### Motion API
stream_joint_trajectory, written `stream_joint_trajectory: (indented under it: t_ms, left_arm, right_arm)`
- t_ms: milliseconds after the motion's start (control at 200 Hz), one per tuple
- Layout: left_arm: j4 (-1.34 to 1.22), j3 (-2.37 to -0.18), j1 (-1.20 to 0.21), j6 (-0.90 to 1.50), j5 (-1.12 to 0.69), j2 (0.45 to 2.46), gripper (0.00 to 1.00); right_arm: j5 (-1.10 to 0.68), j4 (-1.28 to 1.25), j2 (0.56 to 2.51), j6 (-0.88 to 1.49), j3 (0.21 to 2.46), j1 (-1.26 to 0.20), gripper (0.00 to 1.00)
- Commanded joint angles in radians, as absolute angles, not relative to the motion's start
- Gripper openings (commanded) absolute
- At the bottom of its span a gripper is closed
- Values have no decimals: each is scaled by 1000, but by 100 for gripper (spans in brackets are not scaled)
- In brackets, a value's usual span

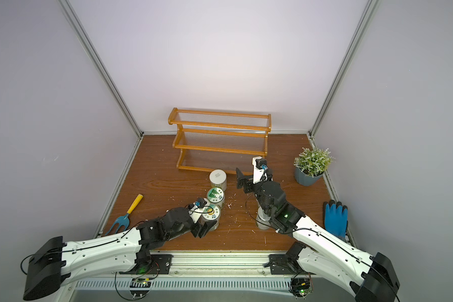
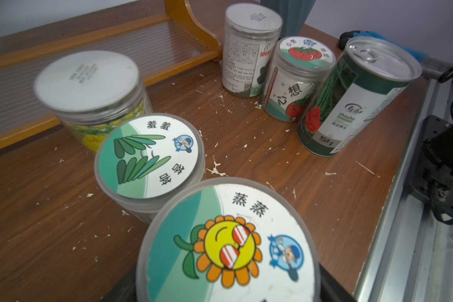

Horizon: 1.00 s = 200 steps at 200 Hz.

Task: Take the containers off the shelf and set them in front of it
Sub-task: Place the container at the center of the board.

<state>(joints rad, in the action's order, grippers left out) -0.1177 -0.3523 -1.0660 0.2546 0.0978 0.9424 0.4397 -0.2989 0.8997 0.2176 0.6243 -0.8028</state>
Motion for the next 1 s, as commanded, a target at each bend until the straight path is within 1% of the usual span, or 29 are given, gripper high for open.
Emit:
stream_joint_trajectory:
  t_ms: [0,220,375,681,996]
  left_arm:
    - [-212,-362,-1073,225,95,981,62]
    - [-279,-367,-1073,187,120,1055,62]
    - [-315,-355,-1074,189,127,1072,62]
    - [-325,-359,-1074,178,144,1138,75]
    - [-280,-361,-1074,206,144,1129,82]
  right_arm:
    - [455,-316,872,220,623,-798,99]
    - [459,-320,861,218,611,-800,99]
    - [463,-312,856,211,609,-798,99]
    - [462,-319,859,207,609,-798,99]
    - [462,-324,868,202,624,-798,99]
